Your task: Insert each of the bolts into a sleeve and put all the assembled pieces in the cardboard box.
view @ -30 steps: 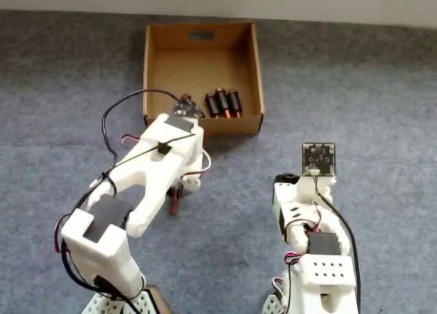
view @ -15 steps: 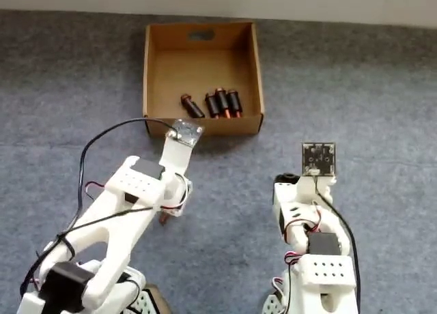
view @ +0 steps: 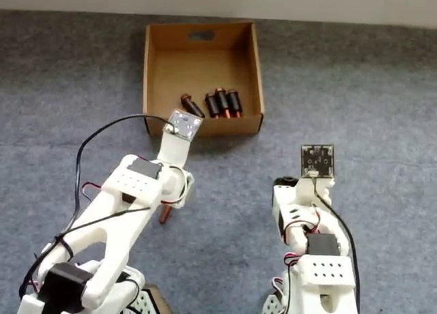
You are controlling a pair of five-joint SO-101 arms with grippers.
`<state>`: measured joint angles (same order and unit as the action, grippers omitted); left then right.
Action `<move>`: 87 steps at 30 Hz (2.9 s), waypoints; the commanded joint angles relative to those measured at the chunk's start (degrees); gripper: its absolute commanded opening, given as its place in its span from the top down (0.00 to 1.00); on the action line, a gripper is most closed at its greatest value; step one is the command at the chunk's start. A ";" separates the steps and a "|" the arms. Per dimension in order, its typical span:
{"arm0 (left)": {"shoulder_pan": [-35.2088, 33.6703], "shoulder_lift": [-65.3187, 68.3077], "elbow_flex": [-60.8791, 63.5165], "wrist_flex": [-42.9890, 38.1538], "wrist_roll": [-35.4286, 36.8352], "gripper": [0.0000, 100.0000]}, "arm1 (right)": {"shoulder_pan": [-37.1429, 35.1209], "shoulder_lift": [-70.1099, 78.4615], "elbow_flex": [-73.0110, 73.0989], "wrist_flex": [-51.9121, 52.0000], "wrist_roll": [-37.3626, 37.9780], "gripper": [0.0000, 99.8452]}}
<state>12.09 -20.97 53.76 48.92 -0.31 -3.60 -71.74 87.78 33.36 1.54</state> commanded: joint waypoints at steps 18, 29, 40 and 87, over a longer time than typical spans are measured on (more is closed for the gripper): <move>-0.84 13.32 -8.22 -0.26 -0.09 0.81 | 0.40 -0.84 -0.48 -1.10 -0.35 0.99; -0.48 16.84 -13.67 2.55 -0.09 0.81 | 0.40 -0.84 -0.48 -1.10 -0.35 0.99; -0.48 16.40 -12.88 3.34 -0.44 0.99 | 0.40 -0.84 -0.40 -1.10 -0.35 0.99; 9.36 -50.86 -6.99 -13.27 8.09 0.99 | -16.31 -20.35 -3.38 -18.59 -3.87 0.99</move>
<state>20.53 -75.21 51.12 37.41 7.25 -19.78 -92.31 86.46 16.31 -1.98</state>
